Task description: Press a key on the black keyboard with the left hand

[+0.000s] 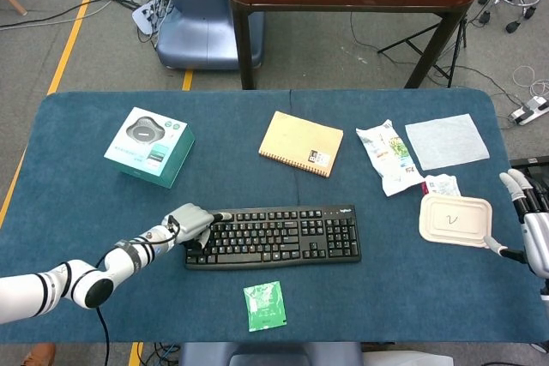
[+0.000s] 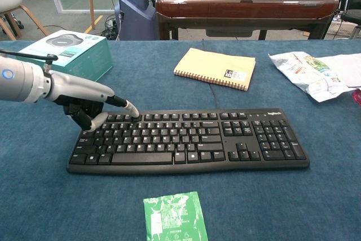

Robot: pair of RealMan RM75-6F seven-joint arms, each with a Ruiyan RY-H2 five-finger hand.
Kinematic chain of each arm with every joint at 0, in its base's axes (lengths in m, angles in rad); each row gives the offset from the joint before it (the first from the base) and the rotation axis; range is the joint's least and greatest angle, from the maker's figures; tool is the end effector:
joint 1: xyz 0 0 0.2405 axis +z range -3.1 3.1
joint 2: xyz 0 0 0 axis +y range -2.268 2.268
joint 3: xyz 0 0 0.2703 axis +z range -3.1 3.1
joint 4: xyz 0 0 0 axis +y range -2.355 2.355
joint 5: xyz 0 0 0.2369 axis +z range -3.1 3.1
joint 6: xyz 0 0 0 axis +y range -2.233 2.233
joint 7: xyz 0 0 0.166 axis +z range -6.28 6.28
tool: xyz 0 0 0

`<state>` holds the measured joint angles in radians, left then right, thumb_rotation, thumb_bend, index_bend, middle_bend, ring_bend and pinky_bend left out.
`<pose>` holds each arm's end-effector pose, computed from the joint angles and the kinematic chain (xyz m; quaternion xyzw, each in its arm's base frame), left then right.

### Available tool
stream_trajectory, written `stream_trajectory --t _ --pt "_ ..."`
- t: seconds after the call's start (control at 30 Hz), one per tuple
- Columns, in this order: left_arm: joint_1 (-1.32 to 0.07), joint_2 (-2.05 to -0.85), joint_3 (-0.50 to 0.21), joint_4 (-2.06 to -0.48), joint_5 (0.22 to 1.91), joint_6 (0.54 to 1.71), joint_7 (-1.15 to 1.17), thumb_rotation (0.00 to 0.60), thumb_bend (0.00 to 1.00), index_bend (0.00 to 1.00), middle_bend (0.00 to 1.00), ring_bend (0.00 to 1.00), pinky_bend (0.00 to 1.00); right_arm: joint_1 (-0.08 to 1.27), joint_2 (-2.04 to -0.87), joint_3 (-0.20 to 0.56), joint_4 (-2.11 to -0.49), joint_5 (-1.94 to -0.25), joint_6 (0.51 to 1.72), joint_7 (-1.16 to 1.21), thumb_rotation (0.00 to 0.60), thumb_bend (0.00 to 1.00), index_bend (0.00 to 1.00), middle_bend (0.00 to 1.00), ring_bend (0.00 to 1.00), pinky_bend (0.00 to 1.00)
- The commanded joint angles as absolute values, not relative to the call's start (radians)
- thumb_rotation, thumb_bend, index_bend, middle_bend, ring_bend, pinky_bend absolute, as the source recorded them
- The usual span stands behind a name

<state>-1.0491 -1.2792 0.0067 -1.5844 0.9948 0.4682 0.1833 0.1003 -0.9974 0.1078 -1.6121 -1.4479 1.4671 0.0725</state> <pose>-0.1491 0.3802 -0.0412 -0.8611 -0.3937 -0.1722 0.2717 -0.3422 -0.2257 0.1945 0.5789 -0.3657 0.3894 0.6161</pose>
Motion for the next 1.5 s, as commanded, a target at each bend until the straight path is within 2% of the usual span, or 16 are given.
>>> stream_trajectory --t 0.03,0.47,0.77,0.9,1.07,1.23,1.37,1.5 --pt "-1.055 -1.283 0.014 -1.582 0.989 0.469 0.188 0.48 0.77 0.08 1.0 1.0 1.0 0.099 -0.997 0.108 -1.611 -1.447 1.468 0.073 0.6 0.05 0.0 0.05 0.07 0.04" --pt "-1.076 -1.286 0.041 -1.587 0.959 0.481 0.201 0.469 0.77 0.08 1.0 1.0 1.0 0.091 -0.998 0.109 -1.607 -1.447 1.477 0.08 0.6 0.05 0.0 0.05 0.07 0.04" --pt "-1.016 -1.206 -0.017 -1.663 1.006 0.573 0.103 0.464 0.77 0.08 0.99 1.0 1.0 0.091 -0.998 0.11 -1.607 -1.448 1.476 0.08 0.6 0.05 0.0 0.05 0.07 0.04" --pt "-0.936 -1.136 -0.032 -1.726 1.053 0.684 0.047 0.478 0.73 0.08 0.96 0.99 1.0 0.092 -0.998 0.112 -1.606 -1.446 1.474 0.084 0.6 0.05 0.0 0.05 0.07 0.04" --pt "-0.782 -1.053 -0.024 -1.775 1.102 0.896 -0.012 0.487 0.49 0.07 0.82 0.85 0.95 0.1 -0.995 0.117 -1.603 -1.448 1.467 0.086 0.6 0.05 0.0 0.05 0.07 0.04" --pt "-0.641 -1.005 -0.014 -1.803 1.105 1.079 -0.044 0.496 0.4 0.08 0.74 0.79 0.89 0.106 -0.999 0.118 -1.601 -1.448 1.459 0.088 0.6 0.05 0.0 0.05 0.07 0.04" --pt "-0.524 -0.997 -0.008 -1.802 1.136 1.238 -0.08 0.499 0.37 0.11 0.59 0.65 0.78 0.113 -1.003 0.12 -1.596 -1.447 1.449 0.088 0.6 0.05 0.0 0.05 0.07 0.04" --pt "-0.415 -1.032 0.001 -1.768 1.175 1.39 -0.073 0.509 0.33 0.13 0.43 0.47 0.57 0.125 -1.006 0.124 -1.594 -1.451 1.439 0.088 0.6 0.05 0.0 0.05 0.07 0.04"
